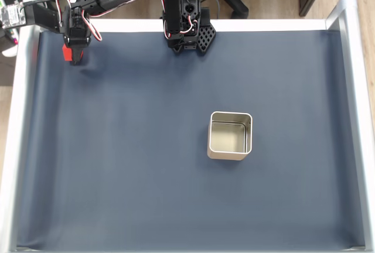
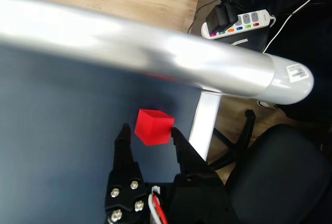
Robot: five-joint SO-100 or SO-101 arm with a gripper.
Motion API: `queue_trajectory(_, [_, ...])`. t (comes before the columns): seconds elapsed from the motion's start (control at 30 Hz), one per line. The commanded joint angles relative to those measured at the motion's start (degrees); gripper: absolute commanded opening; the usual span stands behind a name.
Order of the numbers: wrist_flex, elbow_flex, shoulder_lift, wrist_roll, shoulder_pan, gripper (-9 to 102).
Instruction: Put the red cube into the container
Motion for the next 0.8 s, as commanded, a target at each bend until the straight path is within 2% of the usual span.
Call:
queue_trajectory(0.0, [-0.8, -0.5, 1.5, 1.6, -1.3, 27])
queue_trajectory(0.2, [-0.8, -3.2, 1.8, 6.4, -3.8, 29])
queue_trajectory(0.6, [7.8, -2.6, 10.8, 4.4, -2.7, 27])
queue_trajectory(0.77, [8.3, -3.2, 12.0, 2.5, -1.1, 28])
